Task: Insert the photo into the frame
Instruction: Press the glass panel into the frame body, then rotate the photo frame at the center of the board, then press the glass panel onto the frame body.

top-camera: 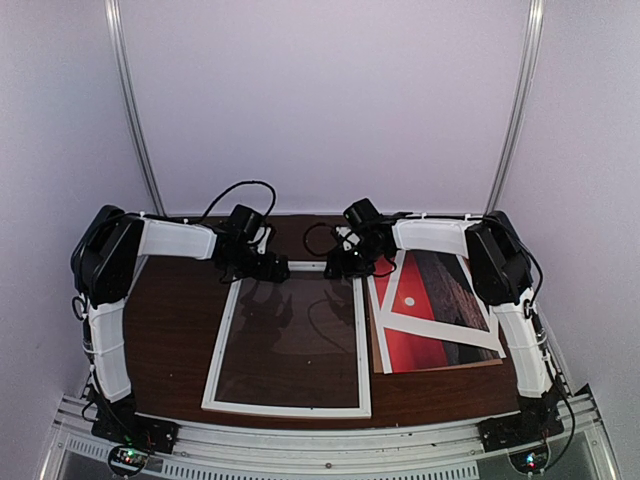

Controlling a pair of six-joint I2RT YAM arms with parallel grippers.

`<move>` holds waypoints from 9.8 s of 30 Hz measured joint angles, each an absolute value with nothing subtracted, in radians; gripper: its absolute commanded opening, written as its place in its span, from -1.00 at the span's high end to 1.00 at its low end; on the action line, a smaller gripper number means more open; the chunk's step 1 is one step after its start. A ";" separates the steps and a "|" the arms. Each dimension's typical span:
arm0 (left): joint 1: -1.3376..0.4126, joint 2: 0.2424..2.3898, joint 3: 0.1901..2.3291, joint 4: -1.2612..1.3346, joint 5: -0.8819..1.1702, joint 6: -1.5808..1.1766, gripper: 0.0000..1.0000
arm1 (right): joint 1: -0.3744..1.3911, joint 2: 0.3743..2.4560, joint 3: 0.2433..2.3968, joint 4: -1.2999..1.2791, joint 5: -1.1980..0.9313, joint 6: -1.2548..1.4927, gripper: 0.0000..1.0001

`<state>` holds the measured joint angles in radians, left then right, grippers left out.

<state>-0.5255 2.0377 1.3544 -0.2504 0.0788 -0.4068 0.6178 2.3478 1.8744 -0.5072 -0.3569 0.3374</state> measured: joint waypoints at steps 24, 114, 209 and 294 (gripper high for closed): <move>-0.525 2.175 1.515 -0.150 0.236 -0.422 -0.92 | 0.604 2.344 1.851 -0.475 -0.406 0.323 -0.30; -0.279 2.385 1.950 -0.753 0.535 0.208 -0.79 | 0.764 2.024 1.444 -0.804 -0.305 0.442 0.09; -0.282 2.373 1.972 -1.004 0.469 0.351 1.00 | 0.706 2.163 1.649 -0.854 -0.333 0.321 0.84; -0.240 2.368 1.951 -1.089 0.521 0.428 1.00 | 0.689 2.152 1.610 -0.809 -0.402 0.322 0.82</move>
